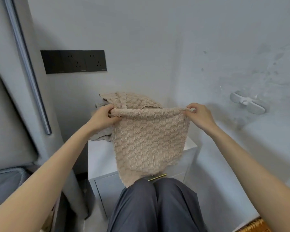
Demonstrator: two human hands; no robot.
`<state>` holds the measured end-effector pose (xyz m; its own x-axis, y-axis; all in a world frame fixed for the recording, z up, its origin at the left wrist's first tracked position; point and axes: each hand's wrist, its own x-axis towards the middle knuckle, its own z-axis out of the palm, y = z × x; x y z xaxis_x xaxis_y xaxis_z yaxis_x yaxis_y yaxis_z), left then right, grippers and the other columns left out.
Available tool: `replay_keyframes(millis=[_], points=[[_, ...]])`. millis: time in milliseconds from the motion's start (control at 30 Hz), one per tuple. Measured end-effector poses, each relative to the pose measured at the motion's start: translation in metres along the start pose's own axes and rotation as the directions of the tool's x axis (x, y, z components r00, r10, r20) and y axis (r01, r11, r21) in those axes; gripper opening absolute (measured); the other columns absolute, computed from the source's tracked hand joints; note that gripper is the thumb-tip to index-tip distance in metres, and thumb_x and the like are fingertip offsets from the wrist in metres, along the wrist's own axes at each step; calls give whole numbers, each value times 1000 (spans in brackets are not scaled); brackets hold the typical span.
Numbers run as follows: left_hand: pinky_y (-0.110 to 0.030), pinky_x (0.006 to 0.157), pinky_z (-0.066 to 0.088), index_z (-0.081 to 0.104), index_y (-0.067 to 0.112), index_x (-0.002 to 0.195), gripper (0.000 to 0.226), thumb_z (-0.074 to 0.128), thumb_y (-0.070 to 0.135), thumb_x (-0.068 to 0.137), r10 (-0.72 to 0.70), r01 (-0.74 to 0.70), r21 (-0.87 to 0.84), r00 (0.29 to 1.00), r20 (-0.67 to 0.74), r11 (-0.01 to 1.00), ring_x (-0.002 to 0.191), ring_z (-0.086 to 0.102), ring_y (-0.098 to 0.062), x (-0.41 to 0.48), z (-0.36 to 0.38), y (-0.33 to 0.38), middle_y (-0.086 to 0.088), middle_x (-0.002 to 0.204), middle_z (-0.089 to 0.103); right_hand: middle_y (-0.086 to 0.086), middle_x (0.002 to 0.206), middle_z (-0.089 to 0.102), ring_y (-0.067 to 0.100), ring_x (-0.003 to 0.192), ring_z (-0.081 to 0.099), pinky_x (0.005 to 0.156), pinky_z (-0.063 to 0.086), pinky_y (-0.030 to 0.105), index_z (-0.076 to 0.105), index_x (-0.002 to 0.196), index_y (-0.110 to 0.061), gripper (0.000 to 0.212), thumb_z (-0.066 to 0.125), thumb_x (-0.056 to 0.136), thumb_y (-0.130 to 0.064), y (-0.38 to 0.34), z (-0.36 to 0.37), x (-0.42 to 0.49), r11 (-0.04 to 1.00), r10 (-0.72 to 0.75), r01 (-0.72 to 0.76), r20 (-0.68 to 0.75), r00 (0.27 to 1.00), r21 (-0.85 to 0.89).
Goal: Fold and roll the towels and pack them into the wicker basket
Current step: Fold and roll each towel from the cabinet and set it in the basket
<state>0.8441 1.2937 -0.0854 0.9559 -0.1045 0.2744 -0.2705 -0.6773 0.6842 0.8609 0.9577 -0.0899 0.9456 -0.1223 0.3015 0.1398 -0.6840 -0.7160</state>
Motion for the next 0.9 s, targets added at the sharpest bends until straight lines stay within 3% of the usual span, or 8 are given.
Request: replay_keyframes(millis=[100,167,267,333,500,667,733,900], points=[[-31,64,38,58,5,93,15,64,19,88,7,24,217,990,-142,976,77,55,-24,10,4,-2,-9,85,62,-3,59,67,11,41,54,41,45,23,56,98,-21,6,54,93,-19,-3,9,11,969,97,-111,72,993,222],[-33,70,45,60,10,98,16,61,23,90,-25,84,252,973,-229,964,82,60,-24,15,6,-4,-4,87,66,6,72,72,18,47,63,45,53,25,51,104,-17,9,49,96,-14,-5,15,16,915,151,-198,156,976,352],[-44,67,58,54,7,104,12,54,13,94,-116,127,40,971,-209,991,63,69,-22,25,15,-7,0,81,64,16,91,71,28,73,70,65,59,33,47,110,-15,13,46,98,-13,-6,26,27,885,188,-252,195,963,392],[-46,63,59,50,5,107,11,49,8,96,-175,155,-107,963,-205,982,59,70,-24,32,21,-9,-7,90,63,17,97,69,32,85,69,75,58,39,45,111,-14,13,44,98,-13,-4,35,34,869,207,-276,205,957,411],[-53,81,53,49,6,103,10,46,1,95,-181,149,-155,960,-214,977,90,66,-32,36,36,-21,-16,101,63,13,107,66,22,90,68,81,54,36,46,106,-11,9,42,97,-11,10,53,40,860,246,-324,235,940,395],[-28,68,46,53,12,91,6,59,10,92,-178,145,-215,974,-140,966,87,59,-23,7,53,-38,-5,92,60,11,102,66,26,77,72,74,57,36,51,88,-10,24,34,94,-25,35,59,19,756,367,-469,298,881,457],[-28,67,45,54,13,87,8,61,12,91,-184,156,-247,978,-95,956,85,58,-20,-8,59,-46,-5,92,62,13,96,67,30,76,71,71,59,36,55,83,-9,31,40,97,-32,44,59,9,698,417,-497,272,867,515],[-16,70,46,61,16,86,17,60,-1,88,-325,312,-355,945,22,881,89,60,-8,-33,67,-62,-1,93,64,19,93,68,25,69,71,65,60,28,60,92,-1,15,69,87,-11,58,62,-24,685,405,-521,329,853,509]])
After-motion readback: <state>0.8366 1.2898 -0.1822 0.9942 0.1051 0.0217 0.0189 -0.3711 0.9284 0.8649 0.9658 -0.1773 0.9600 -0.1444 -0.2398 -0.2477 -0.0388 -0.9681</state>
